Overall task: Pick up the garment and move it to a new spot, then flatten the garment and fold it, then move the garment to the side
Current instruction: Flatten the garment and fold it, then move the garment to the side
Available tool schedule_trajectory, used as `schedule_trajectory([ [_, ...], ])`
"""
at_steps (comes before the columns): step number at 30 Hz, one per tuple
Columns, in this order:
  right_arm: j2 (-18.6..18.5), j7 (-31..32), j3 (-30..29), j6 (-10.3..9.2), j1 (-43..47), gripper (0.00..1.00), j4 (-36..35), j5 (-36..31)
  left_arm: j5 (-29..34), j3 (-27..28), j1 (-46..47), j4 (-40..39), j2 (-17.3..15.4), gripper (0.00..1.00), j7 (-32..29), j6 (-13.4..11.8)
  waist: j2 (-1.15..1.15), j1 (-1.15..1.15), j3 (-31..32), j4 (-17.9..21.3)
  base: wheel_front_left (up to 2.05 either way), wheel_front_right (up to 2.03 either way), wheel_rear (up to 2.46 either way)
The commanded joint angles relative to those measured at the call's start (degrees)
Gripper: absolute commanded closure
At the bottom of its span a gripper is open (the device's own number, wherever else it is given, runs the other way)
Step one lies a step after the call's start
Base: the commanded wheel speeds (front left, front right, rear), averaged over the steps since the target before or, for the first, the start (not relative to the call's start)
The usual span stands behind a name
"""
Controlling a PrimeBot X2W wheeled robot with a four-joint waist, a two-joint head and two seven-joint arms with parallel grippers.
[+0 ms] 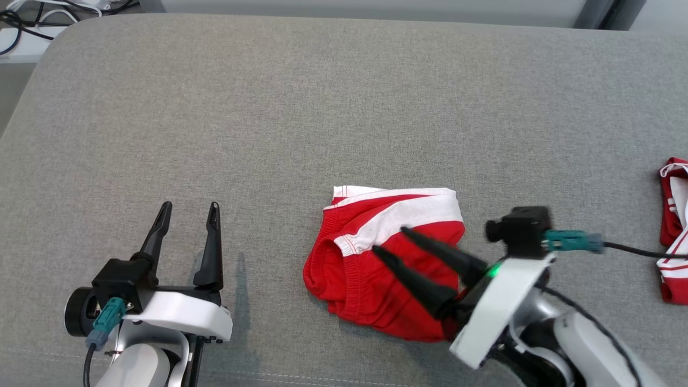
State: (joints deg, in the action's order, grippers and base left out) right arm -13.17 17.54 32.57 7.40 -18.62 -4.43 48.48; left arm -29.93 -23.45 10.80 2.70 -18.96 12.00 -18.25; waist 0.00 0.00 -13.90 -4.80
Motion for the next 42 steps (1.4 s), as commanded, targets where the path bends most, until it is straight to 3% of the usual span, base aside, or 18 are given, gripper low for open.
schedule_trajectory([
  [1,-0.3,-2.5,-1.2,0.09,0.3,0.00,-3.3,-2.3,0.1,2.3,1.7,-1.6,-1.5,0.00,0.1,-0.8,0.00,0.00,0.1,0.1,0.00,0.00,0.00],
  [10,-2.6,-21.5,-20.6,0.09,8.0,0.00,-3.5,-19.9,-0.5,4.5,-0.7,-4.1,-3.4,0.00,0.2,-2.2,0.00,0.00,2.4,2.0,0.00,0.00,0.00],
  [15,-2.1,-29.2,-23.3,0.09,10.9,0.00,3.3,-27.4,-1.0,5.5,-2.4,-5.4,-4.1,0.00,0.3,-3.1,0.00,0.00,3.2,3.0,0.00,0.00,0.00],
  [19,-0.8,-31.9,-24.0,0.09,12.2,0.00,9.4,-31.0,-1.3,5.7,-3.6,-5.8,-4.1,0.00,0.2,-3.5,0.00,0.00,3.7,3.1,0.00,0.00,0.00],
  [25,1.0,-32.5,-24.4,0.09,12.3,0.00,12.5,-31.6,-1.7,5.9,-4.5,-6.0,-4.2,0.00,0.0,-4.1,0.00,0.00,3.8,3.0,0.00,0.00,0.00],
  [35,0.7,-32.5,-24.2,0.09,11.8,0.00,12.6,-31.0,-1.6,5.2,-4.1,-6.2,-4.2,0.00,-0.2,-4.0,0.00,0.00,3.3,0.4,0.00,0.00,0.00],
  [42,-1.5,-30.2,-13.8,0.09,9.6,0.00,16.8,-20.7,-2.0,4.4,-3.6,-5.5,-2.5,0.00,0.5,-3.8,0.00,0.00,2.4,-3.2,0.00,0.00,0.00],
])
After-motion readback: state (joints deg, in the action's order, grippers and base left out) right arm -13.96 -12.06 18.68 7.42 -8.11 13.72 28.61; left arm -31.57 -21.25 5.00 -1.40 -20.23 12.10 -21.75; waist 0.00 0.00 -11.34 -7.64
